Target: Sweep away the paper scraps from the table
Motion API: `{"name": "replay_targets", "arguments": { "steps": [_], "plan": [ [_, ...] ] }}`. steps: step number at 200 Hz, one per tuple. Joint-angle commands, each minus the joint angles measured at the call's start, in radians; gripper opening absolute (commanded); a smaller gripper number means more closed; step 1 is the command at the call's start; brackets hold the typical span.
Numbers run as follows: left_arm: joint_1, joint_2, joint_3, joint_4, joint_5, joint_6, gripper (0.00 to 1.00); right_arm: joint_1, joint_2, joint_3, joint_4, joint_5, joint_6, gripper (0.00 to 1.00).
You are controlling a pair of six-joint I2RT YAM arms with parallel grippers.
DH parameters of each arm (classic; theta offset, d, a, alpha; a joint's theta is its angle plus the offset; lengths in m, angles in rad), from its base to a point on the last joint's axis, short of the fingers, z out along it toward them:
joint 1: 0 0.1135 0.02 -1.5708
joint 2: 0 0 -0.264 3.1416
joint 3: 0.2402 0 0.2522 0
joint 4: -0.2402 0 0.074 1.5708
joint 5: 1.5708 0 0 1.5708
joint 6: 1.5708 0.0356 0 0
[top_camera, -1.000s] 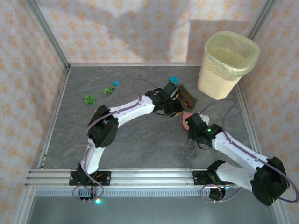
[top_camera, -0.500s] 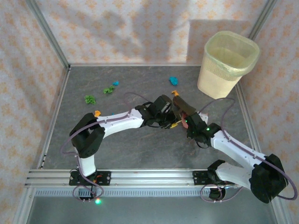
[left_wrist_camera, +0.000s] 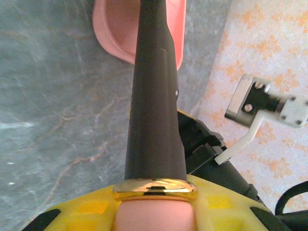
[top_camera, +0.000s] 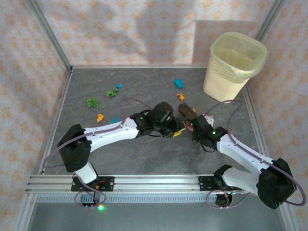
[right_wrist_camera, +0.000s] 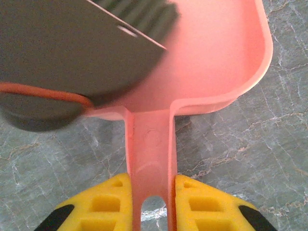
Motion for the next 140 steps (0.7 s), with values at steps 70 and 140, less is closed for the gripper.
{"name": "replay_targets", "arguments": {
  "steps": [70, 140],
  "plan": [
    [0.117, 0.213, 0.487, -0.469, -0.051, 0.498, 0.00, -0.007, -0.018, 0.013, -0.002, 0.016, -0.023, 0.00],
    [0.063, 0.378, 0.710, -0.695, -0.314, 0.726, 0.00, -0.017, -0.017, 0.007, 0.004, 0.015, -0.026, 0.00]
  ]
}}
